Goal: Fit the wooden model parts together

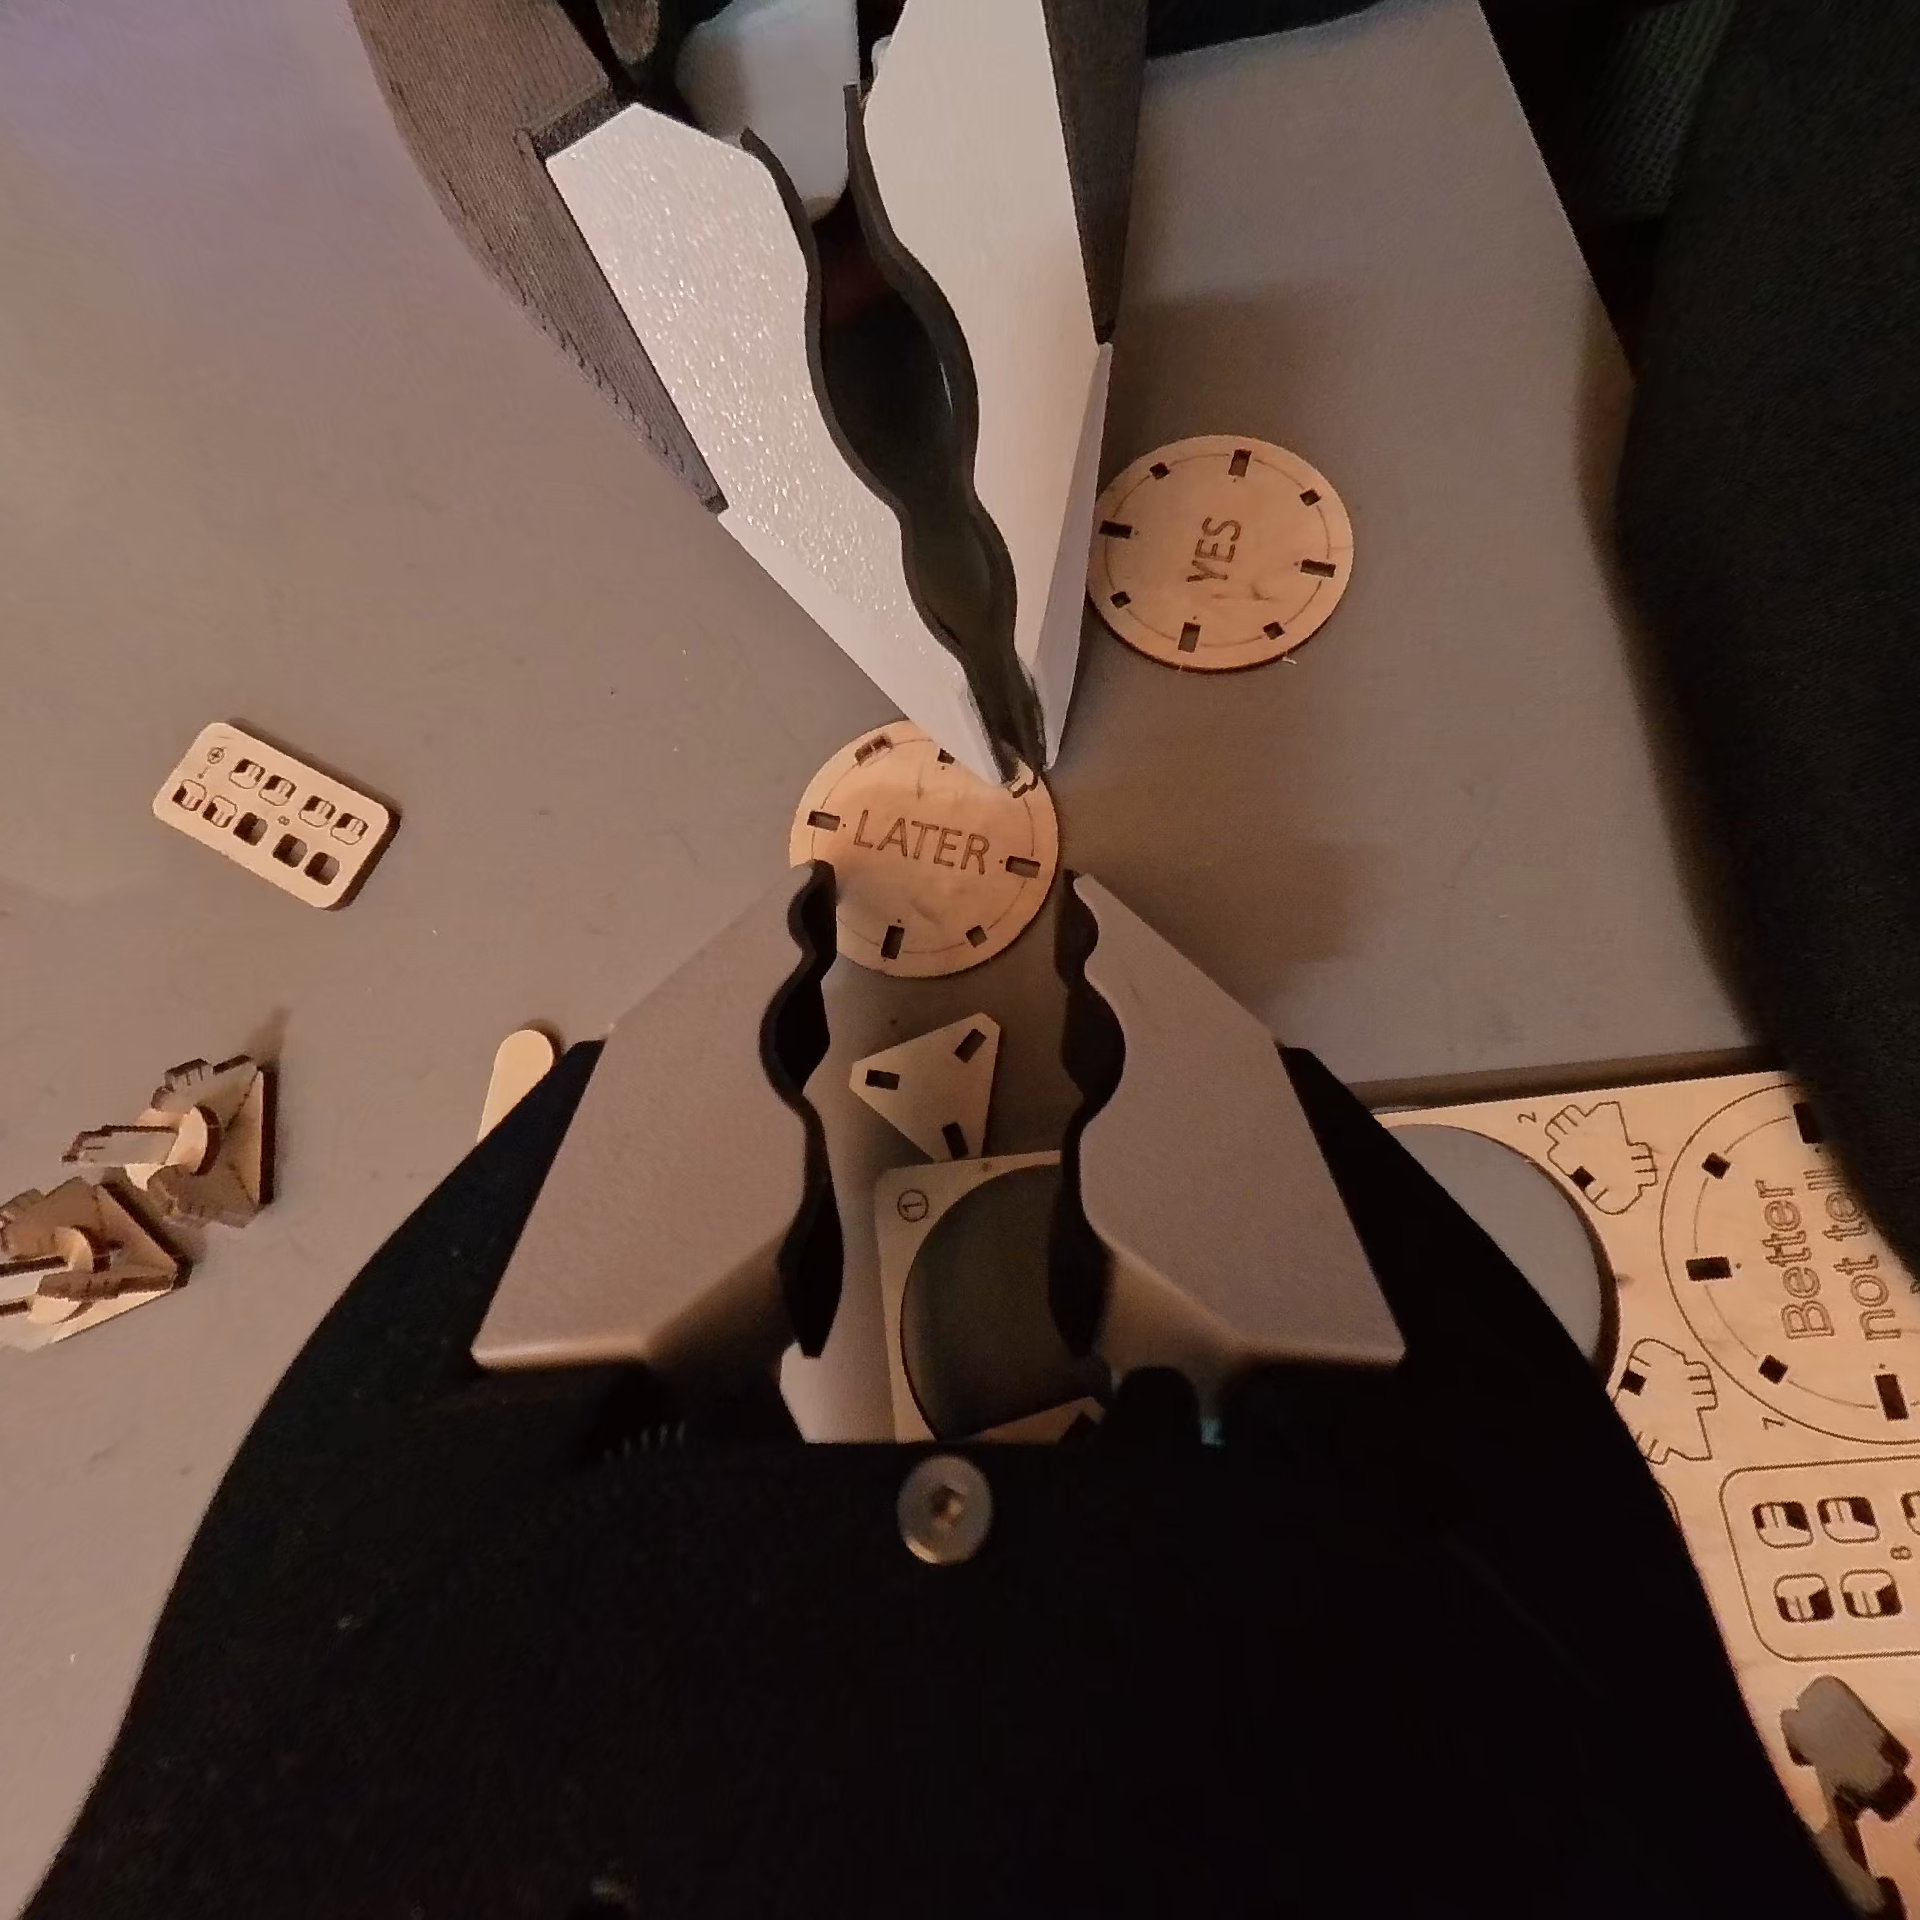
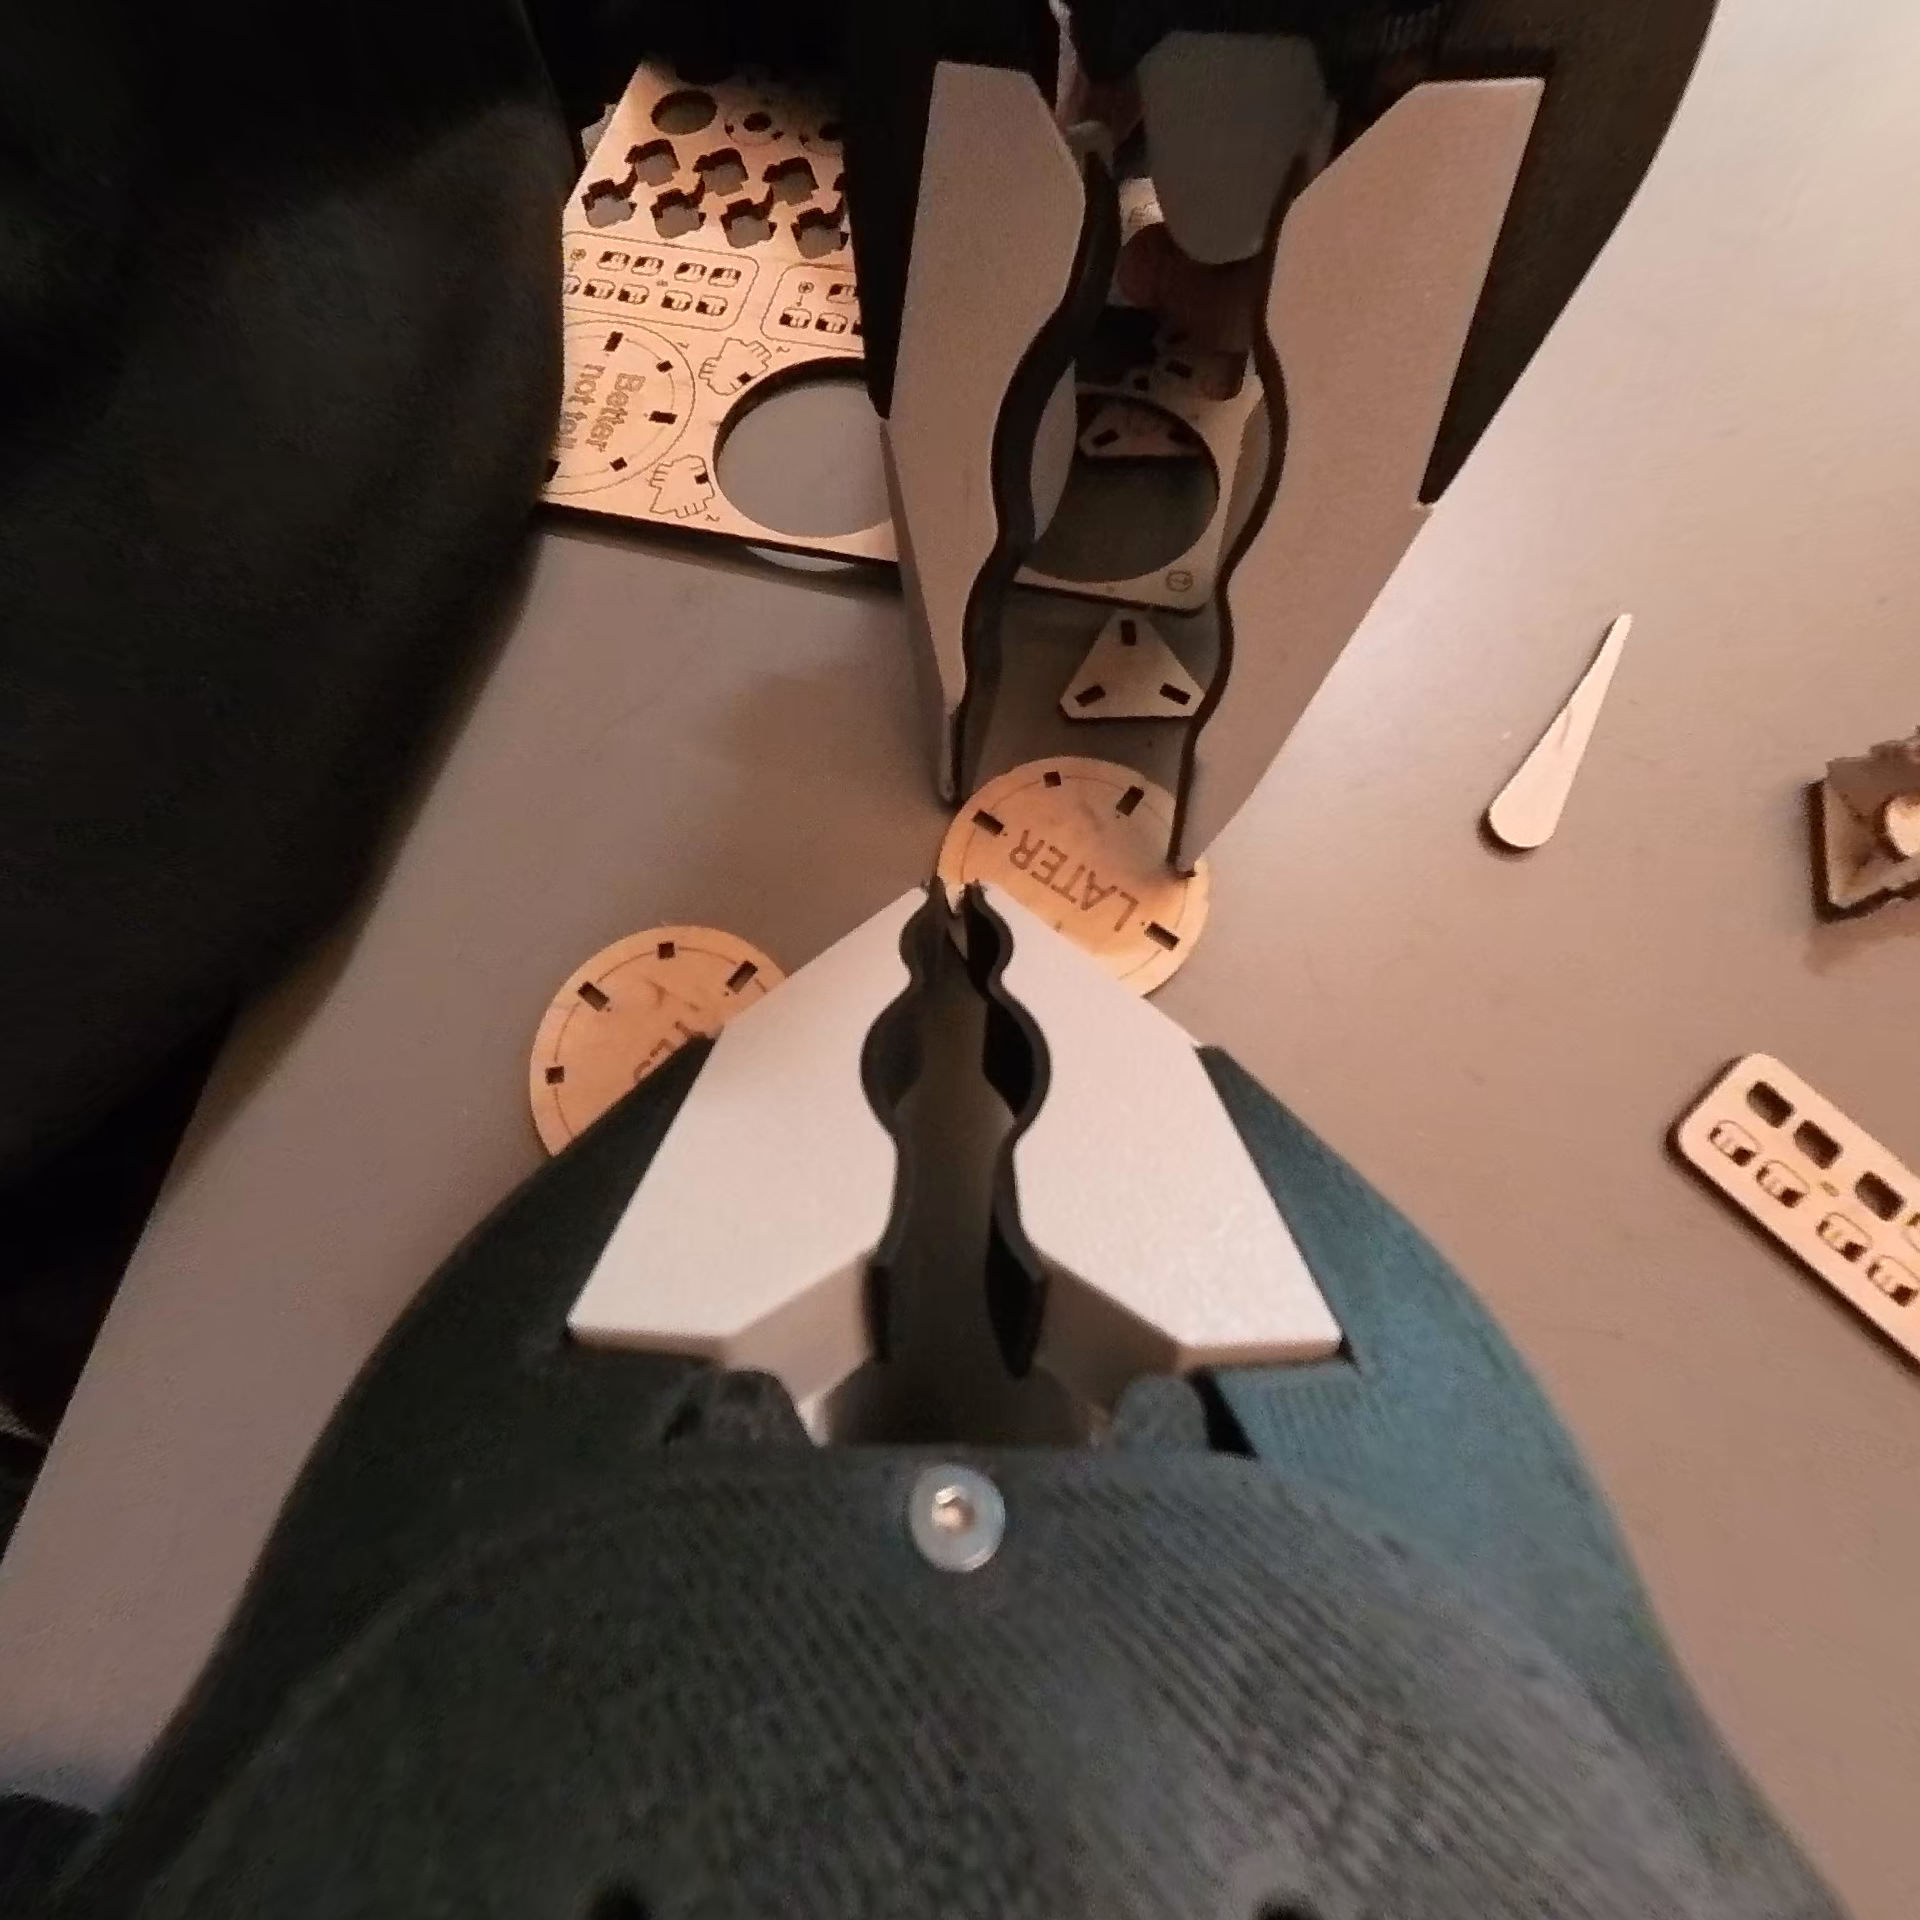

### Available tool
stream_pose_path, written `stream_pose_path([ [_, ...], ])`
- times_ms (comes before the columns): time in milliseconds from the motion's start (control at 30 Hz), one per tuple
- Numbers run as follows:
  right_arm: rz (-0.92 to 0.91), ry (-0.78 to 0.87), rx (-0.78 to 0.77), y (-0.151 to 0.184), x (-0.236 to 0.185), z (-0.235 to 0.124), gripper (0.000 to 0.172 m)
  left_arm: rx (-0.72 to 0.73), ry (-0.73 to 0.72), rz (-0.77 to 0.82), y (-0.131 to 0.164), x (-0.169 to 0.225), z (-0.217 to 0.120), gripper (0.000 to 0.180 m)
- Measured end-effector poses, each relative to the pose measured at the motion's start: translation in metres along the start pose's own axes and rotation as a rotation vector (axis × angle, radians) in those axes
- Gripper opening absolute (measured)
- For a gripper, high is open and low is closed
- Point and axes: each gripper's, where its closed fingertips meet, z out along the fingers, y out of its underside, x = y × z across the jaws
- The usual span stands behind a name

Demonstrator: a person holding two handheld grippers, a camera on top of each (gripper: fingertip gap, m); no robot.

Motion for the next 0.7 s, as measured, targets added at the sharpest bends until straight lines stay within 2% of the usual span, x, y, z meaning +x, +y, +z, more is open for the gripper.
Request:
stream_pose_path([
  [433,0.024,-0.017,0.052,-0.01,0.001,-0.007,0.0,0.029,-0.024,-0.015,-0.003,-0.004,-0.003,0.04],
  [600,0.019,0.071,0.316,-0.05,0.016,-0.037,0.0,0.257,-0.058,-0.041,-0.03,-0.014,-0.027,0.029],
  [700,0.063,0.069,0.491,-0.07,0.021,-0.055,0.0,0.384,-0.1,-0.052,-0.045,-0.021,-0.044,0.024],
])
